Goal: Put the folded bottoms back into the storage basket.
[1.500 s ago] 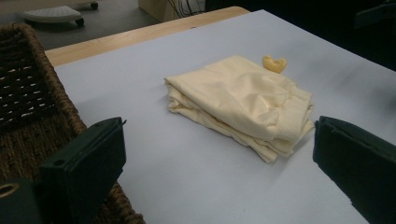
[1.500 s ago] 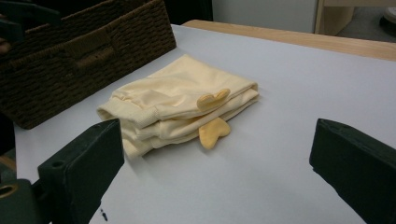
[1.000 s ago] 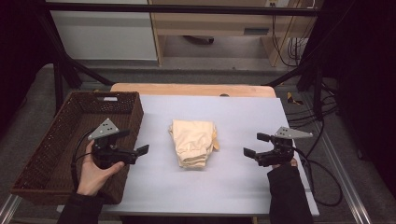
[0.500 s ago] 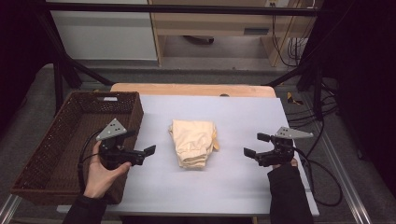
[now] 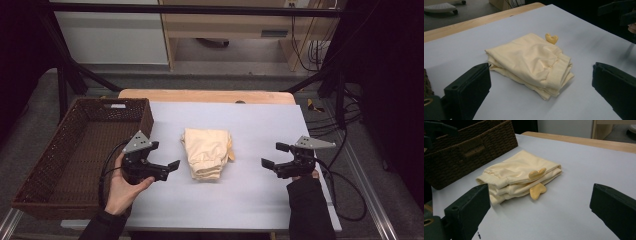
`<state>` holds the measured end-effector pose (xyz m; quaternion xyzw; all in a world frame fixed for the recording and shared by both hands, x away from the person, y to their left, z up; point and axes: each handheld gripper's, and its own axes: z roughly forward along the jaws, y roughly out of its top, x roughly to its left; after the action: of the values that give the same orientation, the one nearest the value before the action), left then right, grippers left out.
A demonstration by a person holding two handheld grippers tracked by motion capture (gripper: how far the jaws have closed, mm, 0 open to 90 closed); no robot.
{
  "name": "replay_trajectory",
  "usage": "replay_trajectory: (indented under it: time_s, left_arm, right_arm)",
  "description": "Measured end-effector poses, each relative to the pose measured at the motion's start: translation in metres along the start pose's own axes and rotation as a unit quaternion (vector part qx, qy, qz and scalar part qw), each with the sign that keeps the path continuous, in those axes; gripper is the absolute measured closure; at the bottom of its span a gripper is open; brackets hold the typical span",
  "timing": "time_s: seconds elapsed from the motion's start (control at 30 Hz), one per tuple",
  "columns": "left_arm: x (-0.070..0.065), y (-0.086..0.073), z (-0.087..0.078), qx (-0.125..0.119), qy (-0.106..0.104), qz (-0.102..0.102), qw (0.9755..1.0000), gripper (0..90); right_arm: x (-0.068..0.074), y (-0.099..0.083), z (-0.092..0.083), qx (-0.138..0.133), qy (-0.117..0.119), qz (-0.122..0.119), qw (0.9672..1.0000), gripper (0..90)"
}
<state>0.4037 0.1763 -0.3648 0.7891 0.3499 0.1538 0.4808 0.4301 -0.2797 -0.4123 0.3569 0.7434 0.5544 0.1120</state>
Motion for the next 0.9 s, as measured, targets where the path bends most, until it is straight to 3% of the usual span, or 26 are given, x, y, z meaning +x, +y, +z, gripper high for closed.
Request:
replay_trajectory:
  time_s: [0.9]
  left_arm:
    - [-0.016,-0.003,0.040,0.032,-0.007,0.013,0.9994,2.3]
  right_arm:
    - [0.000,0.000,-0.001,-0.002,-0.003,-0.002,1.0000,3.3]
